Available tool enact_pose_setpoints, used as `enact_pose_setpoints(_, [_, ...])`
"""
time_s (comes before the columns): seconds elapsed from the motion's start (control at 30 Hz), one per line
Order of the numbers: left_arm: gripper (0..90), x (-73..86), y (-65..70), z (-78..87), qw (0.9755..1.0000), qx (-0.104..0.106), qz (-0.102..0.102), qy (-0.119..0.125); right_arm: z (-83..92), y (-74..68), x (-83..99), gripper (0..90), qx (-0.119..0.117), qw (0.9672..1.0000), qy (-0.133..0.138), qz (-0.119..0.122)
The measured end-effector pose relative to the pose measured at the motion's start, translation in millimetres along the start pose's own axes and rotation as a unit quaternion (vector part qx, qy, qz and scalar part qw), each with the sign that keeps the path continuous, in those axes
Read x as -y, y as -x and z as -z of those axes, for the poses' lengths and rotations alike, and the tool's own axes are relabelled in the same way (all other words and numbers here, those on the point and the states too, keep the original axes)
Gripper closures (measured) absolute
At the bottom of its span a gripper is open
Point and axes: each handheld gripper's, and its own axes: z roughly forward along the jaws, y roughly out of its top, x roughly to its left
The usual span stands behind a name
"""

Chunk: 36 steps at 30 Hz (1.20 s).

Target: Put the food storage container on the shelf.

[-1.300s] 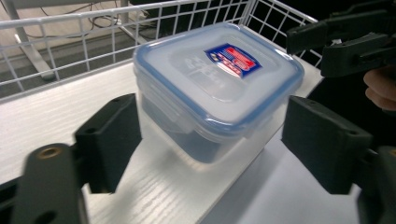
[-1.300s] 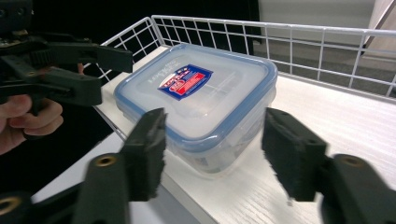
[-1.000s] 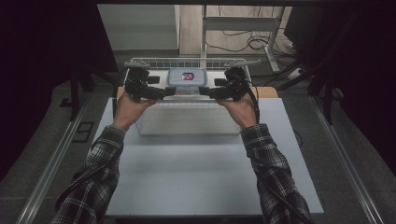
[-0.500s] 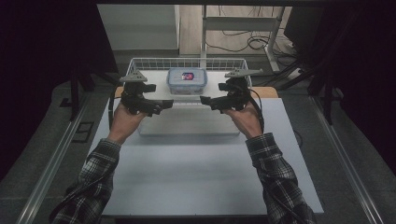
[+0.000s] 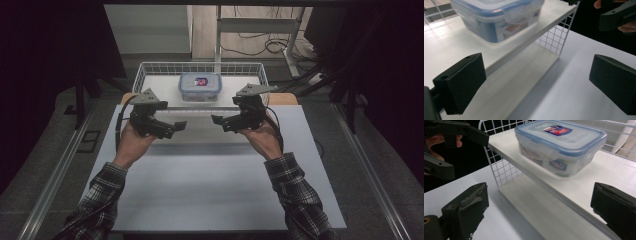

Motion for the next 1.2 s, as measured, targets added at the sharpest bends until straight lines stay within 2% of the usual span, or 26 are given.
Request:
enact_pose_setpoints(0.4, [0.5,20.8,21.2,6.5,0.9999,0.006,-0.013,0.004,4.1,-16.9,16.6,0.0,0.002,0.9998,-0.004,0.017])
enact_pose_setpoints(0.47, [0.5,25.9,24.6,6.9,0.9999,0.006,-0.014,0.005,4.5,-23.9,22.4,0.0,0.003,0.9997,-0.005,0.022])
enact_pose_setpoints(0.77, [0.5,41.1,36.0,6.4,0.9998,0.01,-0.019,0.002,4.5,-39.4,39.1,0.0,0.002,0.9993,-0.011,0.036])
enact_pose_setpoints(1.03, [0.1,56.1,44.6,4.3,0.9998,0.009,-0.018,-0.003,5.4,-46.6,55.2,0.0,-0.002,0.9992,-0.017,0.036])
enact_pose_setpoints(1.2, [0.0,70.0,50.2,1.3,0.9999,0.008,-0.01,-0.005,6.6,-50.6,66.9,0.0,-0.001,0.9991,-0.021,0.036])
